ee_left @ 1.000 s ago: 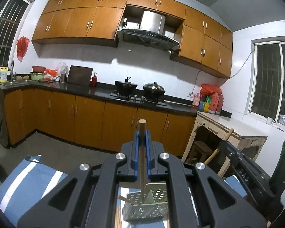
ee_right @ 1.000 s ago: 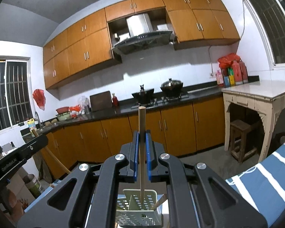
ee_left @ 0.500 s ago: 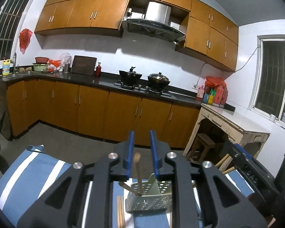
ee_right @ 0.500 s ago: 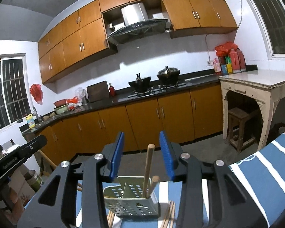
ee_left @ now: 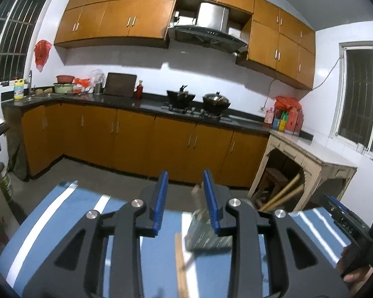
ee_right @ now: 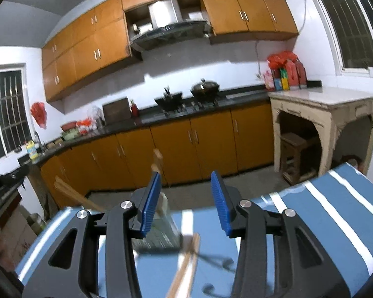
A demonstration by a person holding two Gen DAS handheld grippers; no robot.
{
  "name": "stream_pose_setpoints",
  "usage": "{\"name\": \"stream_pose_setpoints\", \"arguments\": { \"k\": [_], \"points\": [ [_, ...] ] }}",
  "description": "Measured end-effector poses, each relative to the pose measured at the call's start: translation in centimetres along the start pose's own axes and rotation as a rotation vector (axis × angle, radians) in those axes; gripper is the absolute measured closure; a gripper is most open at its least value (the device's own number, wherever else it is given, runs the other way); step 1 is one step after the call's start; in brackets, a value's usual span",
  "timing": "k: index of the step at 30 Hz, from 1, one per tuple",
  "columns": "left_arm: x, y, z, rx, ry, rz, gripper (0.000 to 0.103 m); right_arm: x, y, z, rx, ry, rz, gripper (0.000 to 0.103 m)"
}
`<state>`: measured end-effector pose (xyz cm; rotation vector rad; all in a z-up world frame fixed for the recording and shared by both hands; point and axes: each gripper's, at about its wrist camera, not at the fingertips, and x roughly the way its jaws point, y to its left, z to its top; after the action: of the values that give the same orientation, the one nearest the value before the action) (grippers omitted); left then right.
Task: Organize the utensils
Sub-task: 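Move both open tools back down toward the remaining chopsticks, then close the left tool on a wooden chopstick while the right tool grasps another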
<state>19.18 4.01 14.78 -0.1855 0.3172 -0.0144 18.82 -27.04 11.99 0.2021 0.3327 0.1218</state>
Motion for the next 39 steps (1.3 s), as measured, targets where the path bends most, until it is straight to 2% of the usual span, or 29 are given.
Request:
{"name": "stream_pose_setpoints", "arguments": {
  "k": [2,6,10,12,16,18,23,29,33,39],
  "points": [
    [-0.2,0.9,-1.7,0.0,0.033,0.021,0.07,0.2,-0.8,-1.7,-0.005,0.046,-0.024,0.06],
    [0.9,2.8,-6.1,0.009,0.136,0.056,0.07,2.1,-2.1,-6.5,0.02,0.193,-0.045,0.06],
    [3.5,4.3,-10.9,0.017,0.279,0.084,0.07,4.4,-1.7,-11.5,0.029,0.367,-0.008,0.061],
    [4.4,4.5,-12.9,0.027,0.34,0.087,0.07,5.5,-0.6,-13.6,0.014,0.445,0.018,0.067],
    [5.4,4.6,-14.7,0.036,0.4,0.065,0.07,6.4,1.5,-16.2,-0.048,0.513,0.03,0.071],
    [5.7,4.3,-15.3,0.043,0.417,0.053,0.07,7.1,2.2,-17.2,-0.083,0.543,0.013,0.076],
    [6.7,3.3,-16.6,0.032,0.469,0.0,0.07,7.2,2.0,-17.1,-0.111,0.534,-0.035,0.095],
    [7.9,1.9,-17.6,0.036,0.521,-0.059,0.073,6.8,-2.3,-16.3,-0.002,0.505,-0.154,0.095],
    [8.7,1.3,-18.5,0.048,0.558,-0.074,0.084,6.8,-3.0,-16.2,0.012,0.506,-0.15,0.095],
    [9.5,0.6,-19.6,0.064,0.595,-0.077,0.087,6.8,-2.9,-16.2,-0.001,0.504,-0.15,0.095]
  ]
}}
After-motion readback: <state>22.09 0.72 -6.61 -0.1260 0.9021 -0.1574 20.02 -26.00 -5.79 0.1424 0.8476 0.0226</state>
